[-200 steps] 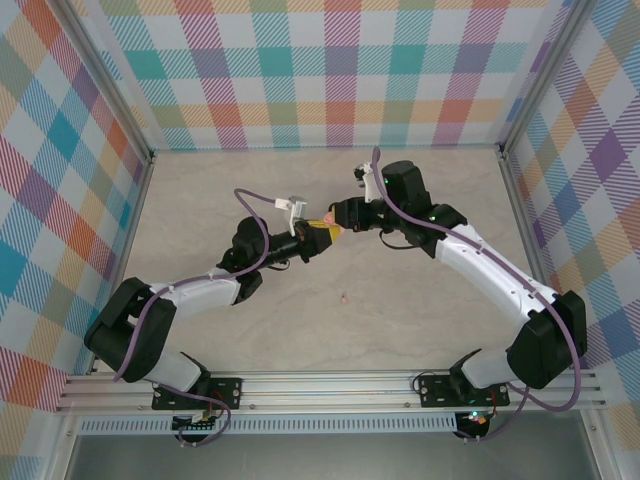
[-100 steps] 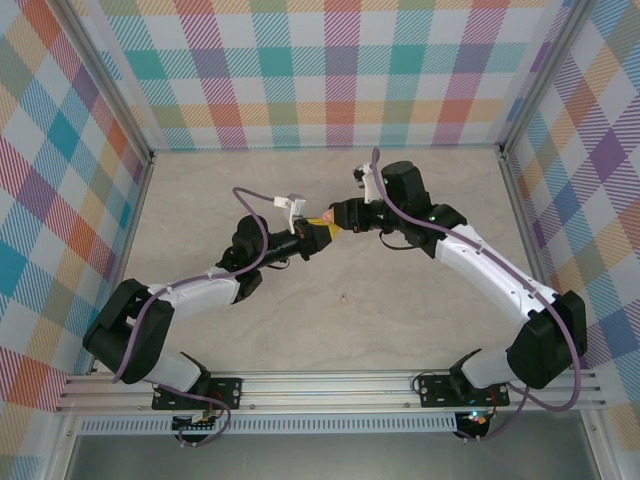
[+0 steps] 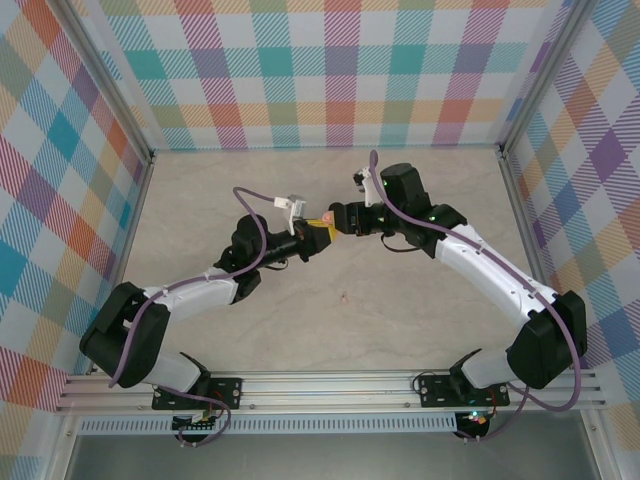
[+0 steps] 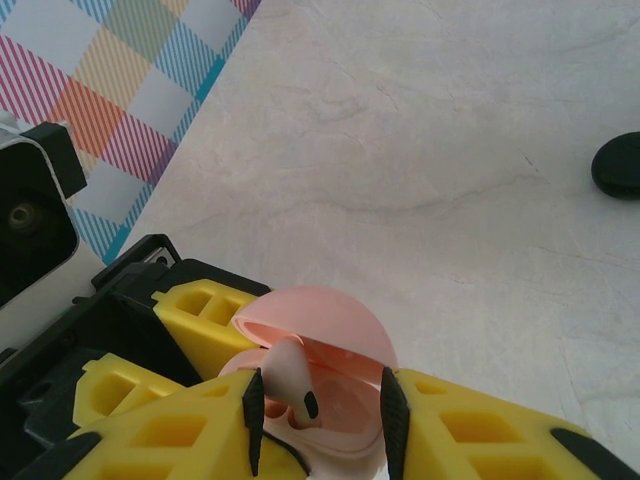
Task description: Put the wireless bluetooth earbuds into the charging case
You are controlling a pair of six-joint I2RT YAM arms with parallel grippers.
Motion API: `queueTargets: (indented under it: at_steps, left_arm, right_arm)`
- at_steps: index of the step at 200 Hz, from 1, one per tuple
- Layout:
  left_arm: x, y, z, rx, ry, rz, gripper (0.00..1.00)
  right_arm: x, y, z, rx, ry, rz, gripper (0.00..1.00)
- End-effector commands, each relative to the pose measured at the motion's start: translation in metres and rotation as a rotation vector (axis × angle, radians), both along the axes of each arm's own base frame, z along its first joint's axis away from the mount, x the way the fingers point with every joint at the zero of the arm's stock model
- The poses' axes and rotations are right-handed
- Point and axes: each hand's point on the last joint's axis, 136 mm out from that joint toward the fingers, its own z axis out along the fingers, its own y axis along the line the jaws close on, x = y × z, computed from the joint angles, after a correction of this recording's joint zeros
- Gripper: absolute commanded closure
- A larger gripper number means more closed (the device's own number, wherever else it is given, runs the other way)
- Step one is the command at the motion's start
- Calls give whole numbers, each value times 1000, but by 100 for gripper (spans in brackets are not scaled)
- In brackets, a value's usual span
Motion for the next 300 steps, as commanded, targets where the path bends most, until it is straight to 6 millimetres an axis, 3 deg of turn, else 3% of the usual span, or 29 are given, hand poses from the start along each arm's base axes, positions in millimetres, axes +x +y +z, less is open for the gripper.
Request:
queueTargets:
  at_steps: [1,75,188,300]
  left_arm:
    - [-10,-5,29,-10,-110,-36,89]
    - [-22,0,25,80,-198,-64,90]
    - [-33,2,37,93,-259,-93,91]
    - [-34,2,45,108,-281,-104,92]
  right_arm:
    - [-8,-1,26,20,-53,20,59]
    - [-23,-1,43,27,-55,74,52]
    - [-23,11,29,-24,0,112,53]
    - [-15,0,11,-151,20,43,53]
